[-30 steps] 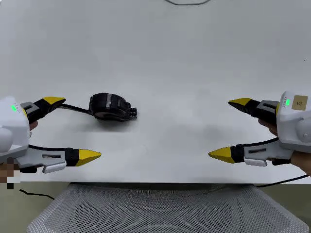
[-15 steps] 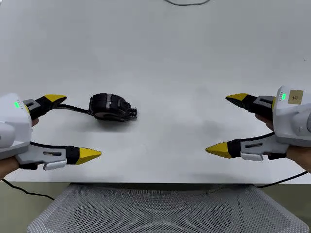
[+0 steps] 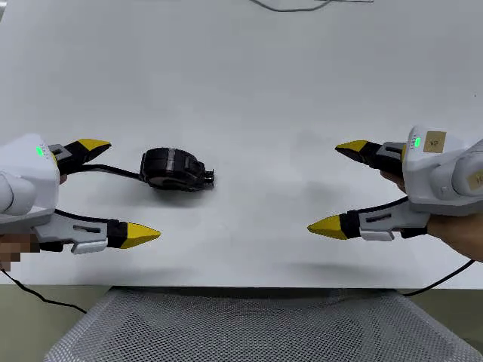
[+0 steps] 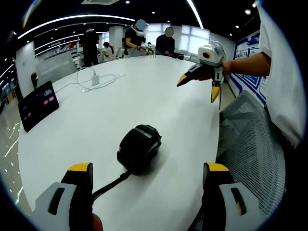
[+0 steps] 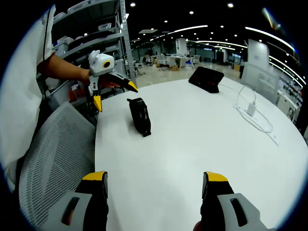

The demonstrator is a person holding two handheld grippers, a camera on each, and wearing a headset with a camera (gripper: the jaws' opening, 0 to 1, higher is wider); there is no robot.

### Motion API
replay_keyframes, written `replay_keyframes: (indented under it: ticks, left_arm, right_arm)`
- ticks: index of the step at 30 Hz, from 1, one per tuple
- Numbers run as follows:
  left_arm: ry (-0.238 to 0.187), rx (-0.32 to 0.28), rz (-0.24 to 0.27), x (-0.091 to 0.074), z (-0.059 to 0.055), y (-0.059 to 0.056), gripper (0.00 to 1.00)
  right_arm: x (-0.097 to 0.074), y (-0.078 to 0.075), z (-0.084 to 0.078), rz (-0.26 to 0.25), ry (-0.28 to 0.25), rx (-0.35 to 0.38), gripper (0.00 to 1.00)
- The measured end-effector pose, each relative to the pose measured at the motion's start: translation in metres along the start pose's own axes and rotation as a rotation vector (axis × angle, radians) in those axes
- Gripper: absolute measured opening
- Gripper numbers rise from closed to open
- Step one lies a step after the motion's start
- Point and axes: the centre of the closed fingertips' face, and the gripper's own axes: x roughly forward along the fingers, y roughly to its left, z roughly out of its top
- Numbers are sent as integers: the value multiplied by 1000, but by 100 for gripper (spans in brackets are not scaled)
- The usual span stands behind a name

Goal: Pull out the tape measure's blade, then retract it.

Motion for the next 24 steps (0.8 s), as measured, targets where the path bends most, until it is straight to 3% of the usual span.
replay_keyframes:
  ticks: [14, 24]
  left_arm:
    - [30, 32, -22, 6, 0, 7, 86]
    - [67, 61, -44, 14, -2, 12, 73]
  right_arm:
    - [15, -2, 5, 34, 2, -25, 79]
    - [27, -3, 7, 62, 7, -39, 78]
